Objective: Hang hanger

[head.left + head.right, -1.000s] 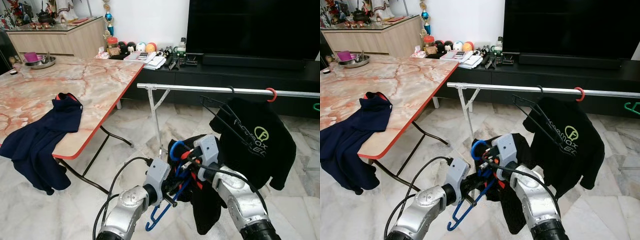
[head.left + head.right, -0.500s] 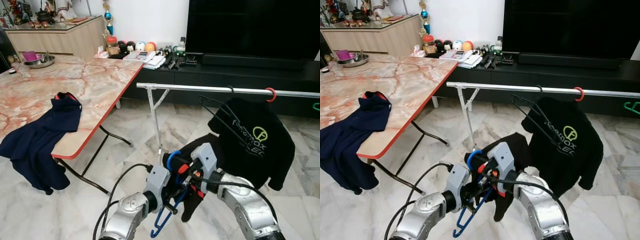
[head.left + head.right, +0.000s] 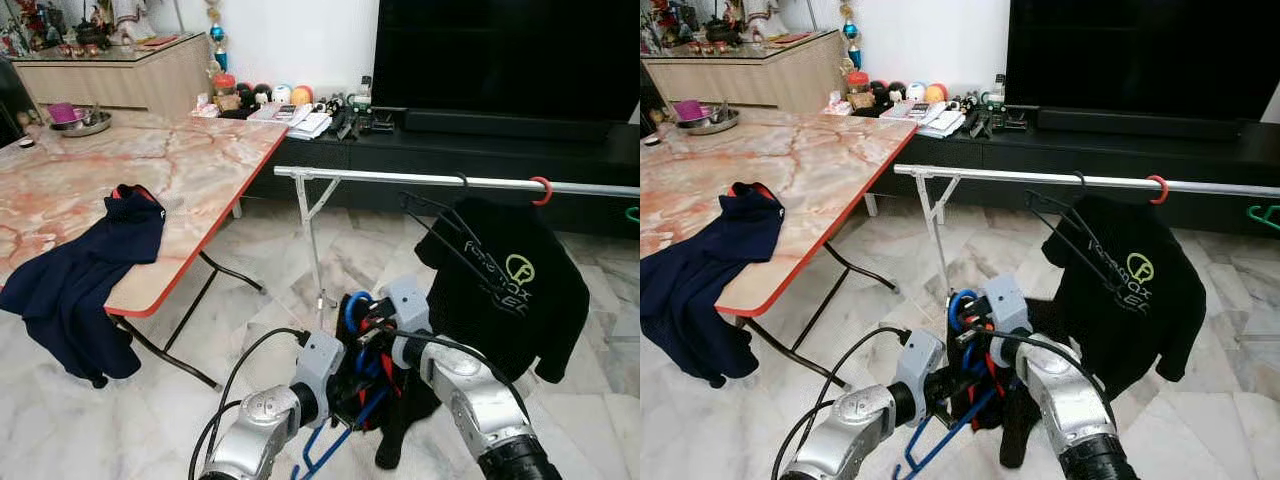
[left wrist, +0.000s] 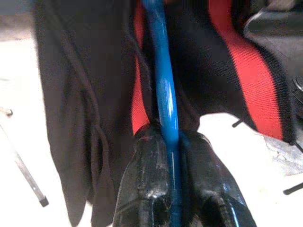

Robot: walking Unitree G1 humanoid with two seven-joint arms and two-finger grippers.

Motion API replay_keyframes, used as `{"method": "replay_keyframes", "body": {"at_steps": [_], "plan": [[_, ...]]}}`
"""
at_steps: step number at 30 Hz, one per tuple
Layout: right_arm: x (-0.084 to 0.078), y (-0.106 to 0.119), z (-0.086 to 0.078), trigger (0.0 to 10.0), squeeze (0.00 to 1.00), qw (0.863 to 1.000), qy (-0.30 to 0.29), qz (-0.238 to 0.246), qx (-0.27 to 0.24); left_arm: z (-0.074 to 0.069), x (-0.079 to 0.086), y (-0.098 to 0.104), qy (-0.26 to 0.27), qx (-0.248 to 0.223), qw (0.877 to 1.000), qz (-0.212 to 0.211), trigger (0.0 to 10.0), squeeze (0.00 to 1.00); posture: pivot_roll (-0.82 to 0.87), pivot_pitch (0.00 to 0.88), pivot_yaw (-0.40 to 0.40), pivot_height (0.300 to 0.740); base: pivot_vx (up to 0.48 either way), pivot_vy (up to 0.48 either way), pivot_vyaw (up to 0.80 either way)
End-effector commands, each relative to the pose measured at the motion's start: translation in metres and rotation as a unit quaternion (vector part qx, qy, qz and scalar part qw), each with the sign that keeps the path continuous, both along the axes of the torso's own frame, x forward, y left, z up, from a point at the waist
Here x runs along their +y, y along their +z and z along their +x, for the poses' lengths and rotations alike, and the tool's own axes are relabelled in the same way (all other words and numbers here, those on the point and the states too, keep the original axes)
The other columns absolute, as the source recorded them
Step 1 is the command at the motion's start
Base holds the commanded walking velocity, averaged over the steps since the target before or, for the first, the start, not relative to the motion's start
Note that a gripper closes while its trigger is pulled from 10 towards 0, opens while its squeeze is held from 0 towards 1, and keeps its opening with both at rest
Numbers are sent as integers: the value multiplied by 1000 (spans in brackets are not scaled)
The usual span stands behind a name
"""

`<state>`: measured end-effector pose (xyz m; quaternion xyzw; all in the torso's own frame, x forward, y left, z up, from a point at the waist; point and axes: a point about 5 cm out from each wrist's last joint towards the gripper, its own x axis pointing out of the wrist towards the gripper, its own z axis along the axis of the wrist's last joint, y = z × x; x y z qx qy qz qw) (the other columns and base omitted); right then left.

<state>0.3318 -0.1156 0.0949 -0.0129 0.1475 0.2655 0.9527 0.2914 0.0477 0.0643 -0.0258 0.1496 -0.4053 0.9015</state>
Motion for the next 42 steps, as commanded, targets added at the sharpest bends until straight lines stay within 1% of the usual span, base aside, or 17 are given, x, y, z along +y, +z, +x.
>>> {"method": "replay_keyframes", "body": {"at_steps": [1, 5, 7, 10, 14, 18, 20, 21, 22, 23, 24, 25, 28, 30, 33, 37, 42], "plan": [[-26, 1, 7, 10000, 0, 997, -71, -6, 2, 5, -2, 16, -12, -43, 999, -13, 10000, 0, 69, 0, -11, 740, 0, 0, 0], [-31, -1, 11, 10000, 0, 995, -103, -5, 3, 5, -1, 16, -10, -44, 999, -11, 10000, 0, 71, 0, -12, 740, 0, 0, 0], [-40, 1, 15, 10000, 0, 989, -145, -5, -5, 4, 0, 15, -10, -43, 999, -9, 10000, 0, 71, 0, -8, 740, 0, 0, 0], [-49, 8, 20, 10000, 0, 982, -187, 28, -21, 1, 1, 11, -23, -41, 999, 6, 10000, 0, 73, 0, -7, 740, 0, 0, 0], [-48, 15, 22, 10000, 0, 981, -182, 52, -39, 0, 0, 9, -34, -42, 998, 18, 10000, 0, 77, 0, -7, 740, 0, 0, 0], [-31, 34, 22, 10000, 0, 981, -112, 150, -58, -5, -3, 4, -60, -42, 996, 53, 10000, 0, 80, 0, -15, 740, 0, 0, 0], [-30, 35, 22, 10000, 0, 980, -106, 156, -58, -5, -4, 3, -61, -41, 996, 55, 10000, 0, 80, 0, -15, 740, 0, 0, 0], [-27, 38, 21, 10000, 0, 981, -85, 162, -57, -6, -4, 1, -64, -39, 995, 67, 10000, 0, 78, 0, -18, 740, 0, 0, 0], [-18, 42, 17, 10000, 0, 985, -25, 161, -58, -7, -3, -6, -70, -34, 992, 99, 10000, 0, 76, 0, -19, 740, 0, 0, 0], [-18, 42, 17, 10000, 0, 985, -25, 161, -58, -7, -3, -6, -70, -34, 992, 99, 10000, 0, 76, 0, -19, 740, 0, 0, 0], [-10, 43, 9, 10000, 0, 989, 40, 132, -60, -9, -1, -12, -76, -26, 989, 124, 10000, 0, 75, 0, -22, 740, 0, 0, 0], [-8, 41, 4, 10000, 0, 990, 69, 110, -55, -9, 0, -14, -79, -24, 987, 136, 10000, 0, 75, 0, -22, 740, 0, 0, 0], [-8, 32, -4, 10000, 0, 991, 113, 60, -38, -10, 2, -17, -82, -23, 984, 158, 10000, 0, 71, 0, -24, 740, 0, 0, 0], [-9, 23, -15, 10000, 0, 985, 170, 1, -23, -9, 5, -20, -80, -19, 979, 185, 10000, 0, 70, 0, -25, 740, 0, 0, 0], [-9, 21, -26, 10000, 0, 977, 213, -12, -13, -7, 8, -24, -71, -18, 973, 218, 10000, 0, 67, 0, -26, 740, 0, 0, 0], [-13, 23, -26, 10000, 0, 978, 208, -5, -10, -5, 12, -28, -65, -11, 966, 248, 10000, 0, 62, 0, -24, 740, 0, 0, 0], [-18, 27, -24, 10000, 0, 980, 198, -1, -9, -8, 13, -33, -83, -5, 955, 285, 10000, 0, 62, 0, -27, 740, 0, 0, 0]]}}
